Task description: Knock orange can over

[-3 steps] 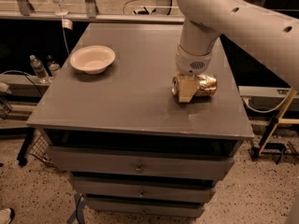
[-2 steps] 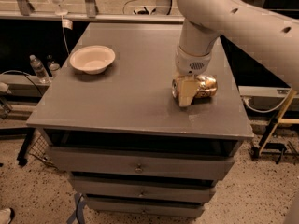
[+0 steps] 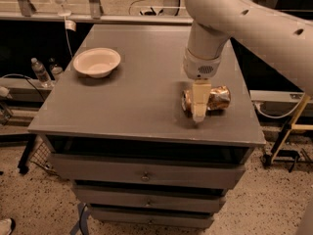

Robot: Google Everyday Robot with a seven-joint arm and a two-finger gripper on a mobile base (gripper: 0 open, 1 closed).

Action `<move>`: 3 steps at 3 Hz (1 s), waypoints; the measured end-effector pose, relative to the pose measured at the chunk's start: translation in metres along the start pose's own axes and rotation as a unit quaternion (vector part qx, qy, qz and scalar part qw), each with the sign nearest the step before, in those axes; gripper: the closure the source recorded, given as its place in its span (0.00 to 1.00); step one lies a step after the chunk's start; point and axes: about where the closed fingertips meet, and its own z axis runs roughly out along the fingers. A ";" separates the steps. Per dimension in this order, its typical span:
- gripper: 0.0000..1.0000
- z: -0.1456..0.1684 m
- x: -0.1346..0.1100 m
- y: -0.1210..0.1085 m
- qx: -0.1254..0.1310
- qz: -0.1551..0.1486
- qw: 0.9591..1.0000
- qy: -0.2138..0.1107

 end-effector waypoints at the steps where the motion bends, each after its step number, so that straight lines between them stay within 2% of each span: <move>1: 0.00 -0.020 0.012 -0.002 0.017 0.020 1.000 0.017; 2: 0.00 -0.050 0.033 0.000 0.045 0.049 0.997 0.040; 3: 0.00 -0.085 0.073 0.005 0.078 0.087 0.992 0.053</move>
Offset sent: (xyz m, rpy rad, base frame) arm -0.0095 -0.0755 0.0919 -0.1153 -0.1611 -0.2090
